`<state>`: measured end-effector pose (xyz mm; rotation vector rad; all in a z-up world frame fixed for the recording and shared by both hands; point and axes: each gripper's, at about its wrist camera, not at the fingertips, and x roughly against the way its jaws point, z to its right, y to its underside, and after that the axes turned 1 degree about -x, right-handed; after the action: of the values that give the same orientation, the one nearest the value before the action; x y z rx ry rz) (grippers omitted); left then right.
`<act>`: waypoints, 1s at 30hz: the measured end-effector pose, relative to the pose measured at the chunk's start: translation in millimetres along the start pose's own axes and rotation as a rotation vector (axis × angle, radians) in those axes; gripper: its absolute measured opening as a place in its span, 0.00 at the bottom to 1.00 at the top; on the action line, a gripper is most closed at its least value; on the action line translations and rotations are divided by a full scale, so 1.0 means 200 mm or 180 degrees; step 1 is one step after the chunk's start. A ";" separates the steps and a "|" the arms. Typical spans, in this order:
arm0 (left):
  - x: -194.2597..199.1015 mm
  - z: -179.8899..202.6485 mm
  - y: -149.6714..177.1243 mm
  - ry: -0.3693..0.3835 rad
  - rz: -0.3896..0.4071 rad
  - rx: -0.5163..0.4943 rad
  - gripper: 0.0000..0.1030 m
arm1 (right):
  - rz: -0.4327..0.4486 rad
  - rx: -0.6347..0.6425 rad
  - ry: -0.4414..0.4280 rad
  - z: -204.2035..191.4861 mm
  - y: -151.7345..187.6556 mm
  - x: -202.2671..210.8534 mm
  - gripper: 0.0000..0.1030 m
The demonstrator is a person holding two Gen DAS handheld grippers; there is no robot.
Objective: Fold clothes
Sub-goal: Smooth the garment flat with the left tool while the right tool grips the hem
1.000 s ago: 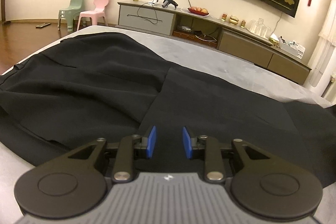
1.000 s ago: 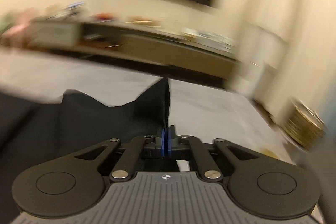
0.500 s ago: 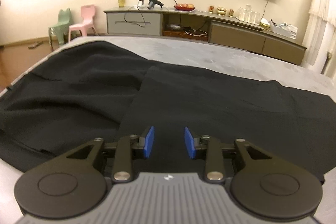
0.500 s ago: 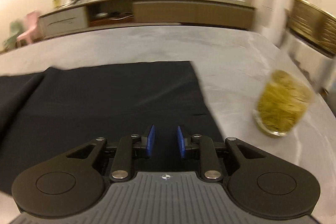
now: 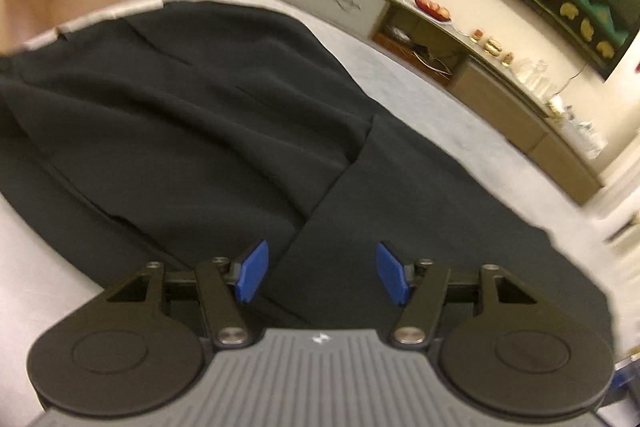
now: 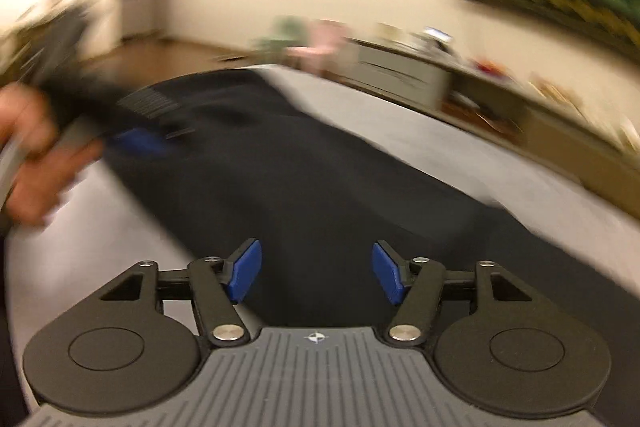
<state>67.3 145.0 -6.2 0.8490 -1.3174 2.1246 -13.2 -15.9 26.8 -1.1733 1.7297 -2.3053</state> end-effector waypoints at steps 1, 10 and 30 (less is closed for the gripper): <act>0.01 -0.02 -0.03 0.0062 -0.0065 0.0060 0.59 | 0.0036 0.0128 -0.0028 -0.08 -0.04 -0.03 0.68; -0.04 -0.37 -0.14 -0.0098 0.0011 0.0398 0.59 | -0.0151 0.0091 -0.0033 -0.42 -0.27 -0.54 0.72; 0.07 -0.39 -0.14 0.0230 0.0091 -0.0101 0.60 | 0.0219 -0.1567 0.1195 0.44 -0.23 0.07 0.01</act>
<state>58.5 229.5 -5.8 0.7379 -1.3302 2.1299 44.8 -75.7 81.8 -0.7227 2.5296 -2.2351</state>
